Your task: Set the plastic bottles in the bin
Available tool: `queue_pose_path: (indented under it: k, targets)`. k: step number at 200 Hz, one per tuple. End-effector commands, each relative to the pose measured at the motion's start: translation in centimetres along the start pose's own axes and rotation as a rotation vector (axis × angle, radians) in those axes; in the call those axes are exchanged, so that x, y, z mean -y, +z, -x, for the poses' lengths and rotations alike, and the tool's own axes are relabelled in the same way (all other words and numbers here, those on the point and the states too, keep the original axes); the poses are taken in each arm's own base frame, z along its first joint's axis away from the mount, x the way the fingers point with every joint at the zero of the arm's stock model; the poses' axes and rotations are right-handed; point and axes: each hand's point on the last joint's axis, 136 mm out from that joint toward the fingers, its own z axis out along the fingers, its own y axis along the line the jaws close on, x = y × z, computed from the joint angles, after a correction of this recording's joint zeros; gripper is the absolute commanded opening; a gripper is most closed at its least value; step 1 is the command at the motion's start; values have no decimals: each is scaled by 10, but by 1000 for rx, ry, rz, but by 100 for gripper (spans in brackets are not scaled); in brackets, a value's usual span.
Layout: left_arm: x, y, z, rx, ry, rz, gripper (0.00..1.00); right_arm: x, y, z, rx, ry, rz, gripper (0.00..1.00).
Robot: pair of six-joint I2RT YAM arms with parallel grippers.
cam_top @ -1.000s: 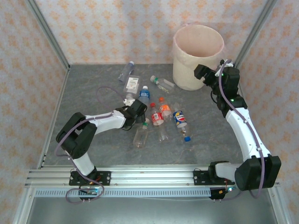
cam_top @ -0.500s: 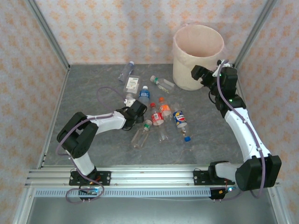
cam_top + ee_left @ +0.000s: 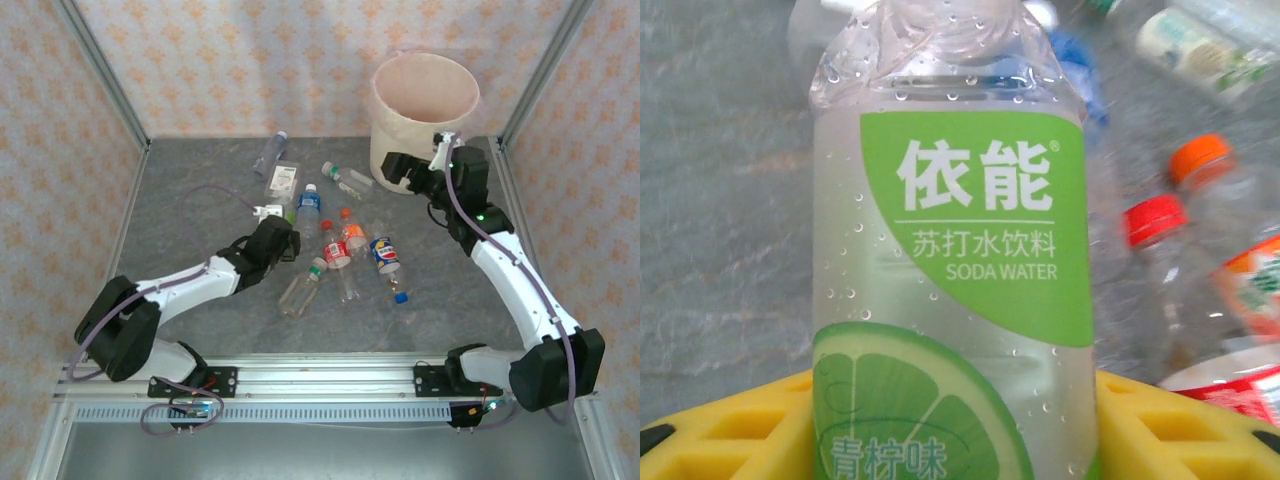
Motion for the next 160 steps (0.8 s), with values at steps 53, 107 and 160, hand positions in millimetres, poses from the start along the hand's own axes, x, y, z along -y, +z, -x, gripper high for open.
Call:
queue_pose_path:
  k: [53, 107, 160]
  targets:
    - [85, -81, 83, 255, 198, -430, 48, -97, 9, -17, -240, 85, 342, 99]
    - [106, -106, 111, 339, 242, -503, 48, -120, 28, -48, -370, 72, 344, 99]
    - [116, -111, 119, 359, 253, -547, 49, -134, 46, -76, -491, 107, 407, 99]
